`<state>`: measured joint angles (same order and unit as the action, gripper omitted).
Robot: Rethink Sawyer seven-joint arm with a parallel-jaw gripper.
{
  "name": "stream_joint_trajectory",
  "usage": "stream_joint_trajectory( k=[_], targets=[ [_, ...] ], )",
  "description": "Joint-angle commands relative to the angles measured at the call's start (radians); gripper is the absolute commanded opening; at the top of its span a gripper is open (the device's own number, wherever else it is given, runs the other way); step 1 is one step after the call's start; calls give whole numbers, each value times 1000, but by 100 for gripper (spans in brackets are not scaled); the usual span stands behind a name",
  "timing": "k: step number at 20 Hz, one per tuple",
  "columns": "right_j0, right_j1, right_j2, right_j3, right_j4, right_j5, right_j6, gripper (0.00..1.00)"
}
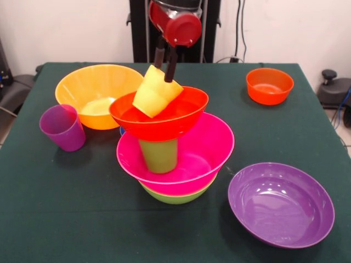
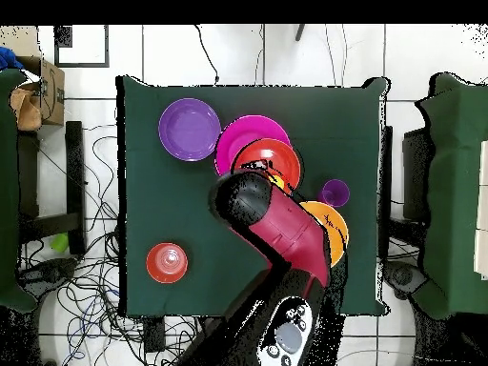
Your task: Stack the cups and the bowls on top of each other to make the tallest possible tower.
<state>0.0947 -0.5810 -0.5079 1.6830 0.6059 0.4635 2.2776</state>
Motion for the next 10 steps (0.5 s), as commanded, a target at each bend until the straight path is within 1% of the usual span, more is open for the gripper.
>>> stream_joint_trajectory(
  k=[1,4,10],
  targets=[
    [48,117,78,-64,47,-45,286,100],
    [49,117,80,-59,48,-53,282,100],
    [17,92,103,-33,34,-77,241,100]
  ],
)
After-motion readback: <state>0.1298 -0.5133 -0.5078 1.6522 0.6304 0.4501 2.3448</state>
